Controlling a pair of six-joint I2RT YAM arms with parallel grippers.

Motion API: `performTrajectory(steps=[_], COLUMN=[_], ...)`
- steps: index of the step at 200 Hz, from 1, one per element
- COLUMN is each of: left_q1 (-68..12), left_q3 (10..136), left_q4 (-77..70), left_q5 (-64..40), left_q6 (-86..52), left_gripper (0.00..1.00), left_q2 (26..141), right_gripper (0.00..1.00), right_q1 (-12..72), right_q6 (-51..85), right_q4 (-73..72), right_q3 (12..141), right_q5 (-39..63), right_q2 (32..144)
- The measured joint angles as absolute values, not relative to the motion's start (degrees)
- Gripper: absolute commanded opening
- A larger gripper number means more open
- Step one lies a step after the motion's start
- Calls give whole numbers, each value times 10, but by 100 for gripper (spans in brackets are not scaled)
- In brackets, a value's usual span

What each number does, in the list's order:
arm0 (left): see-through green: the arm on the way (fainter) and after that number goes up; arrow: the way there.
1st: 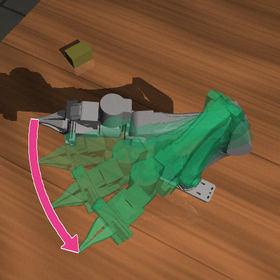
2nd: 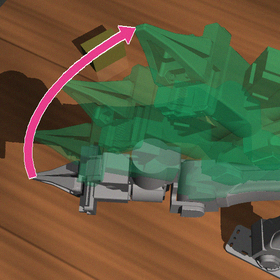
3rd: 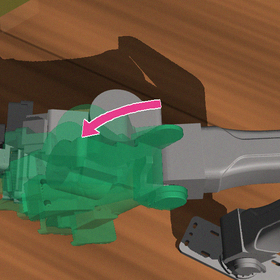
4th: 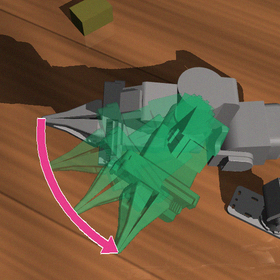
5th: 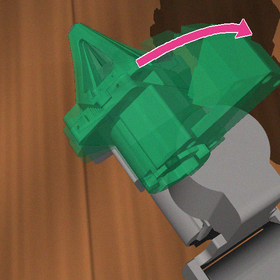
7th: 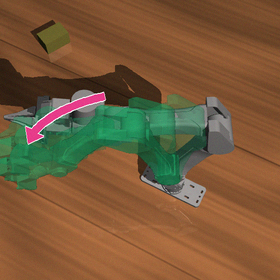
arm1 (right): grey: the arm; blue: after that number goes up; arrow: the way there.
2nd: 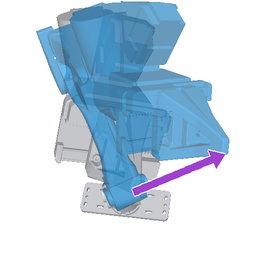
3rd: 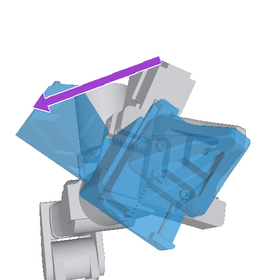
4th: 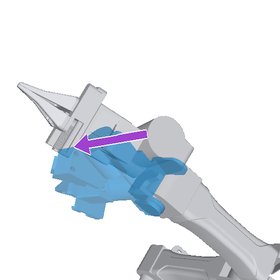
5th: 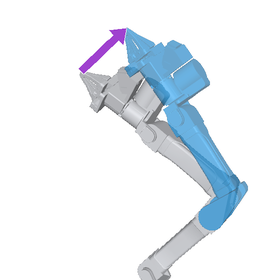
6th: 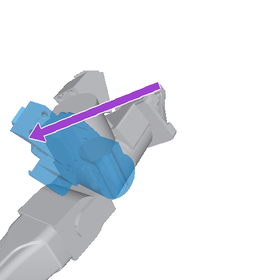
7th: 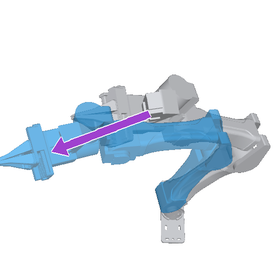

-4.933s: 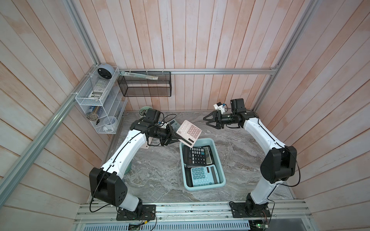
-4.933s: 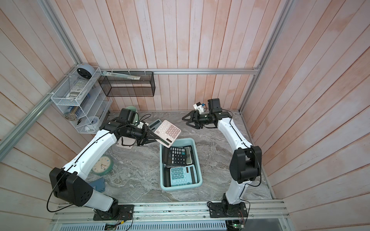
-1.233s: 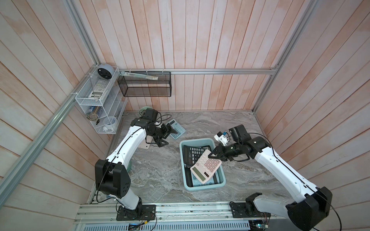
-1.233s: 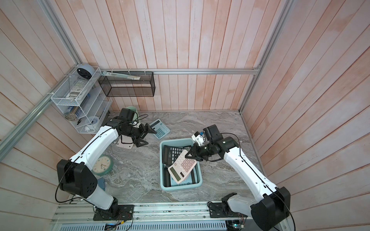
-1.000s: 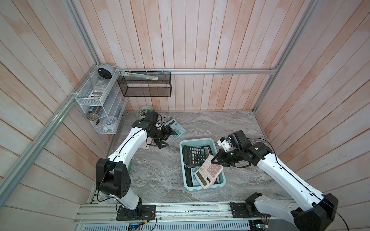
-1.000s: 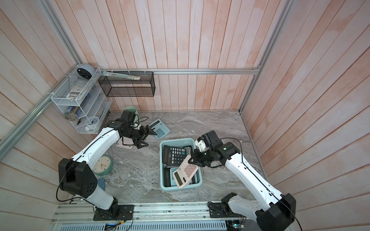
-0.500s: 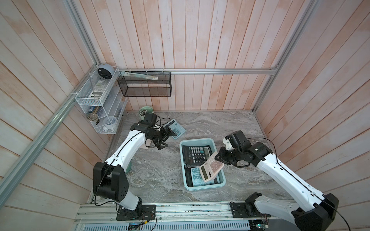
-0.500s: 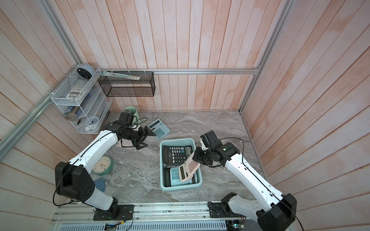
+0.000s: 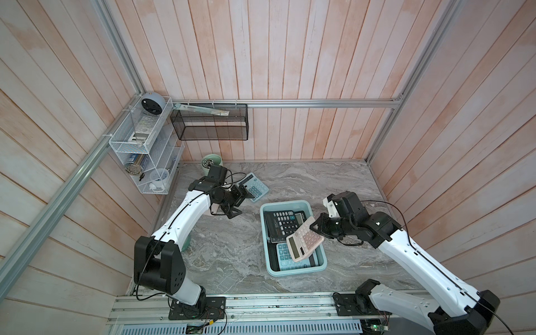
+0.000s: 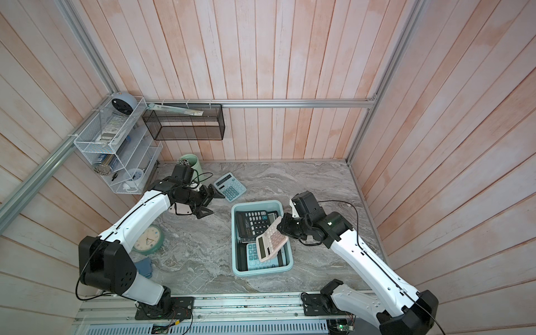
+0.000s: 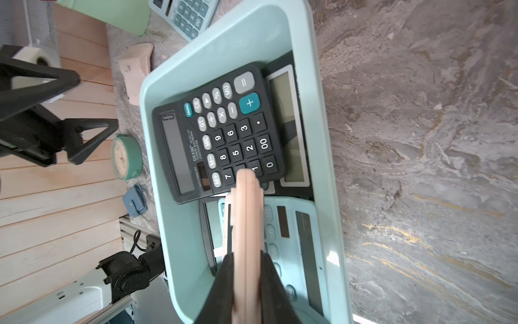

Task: Put the calculator in the storage box
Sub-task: Place the calculator in the storage box.

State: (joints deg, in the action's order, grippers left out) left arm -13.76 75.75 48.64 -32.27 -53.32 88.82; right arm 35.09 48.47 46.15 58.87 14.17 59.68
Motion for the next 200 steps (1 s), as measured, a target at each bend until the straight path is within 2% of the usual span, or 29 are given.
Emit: performTrajectory(steps=[85, 113, 125, 160, 200], left_q1=[-138, -138, -138, -138, -138], left_q3=[754, 754, 754, 754, 745], left_q4=[475, 475, 475, 473, 471], left_q5=[-310, -310, -310, -309, -300], left_q6=[-536, -536, -536, -539, -547], left_gripper=[87, 87, 87, 87, 87], left_q2=[888, 893, 895, 896, 890], right_gripper=[0, 16, 27, 42, 45], right_q1=[391, 414, 420, 427, 427], right_q6=[516, 527, 530, 542, 543], right_q4=[355, 340, 345, 400, 493], right_q3=[542, 532, 532, 522, 528], right_q5=[174, 186, 187, 162, 114], right_q2=[637, 639, 637, 579, 514])
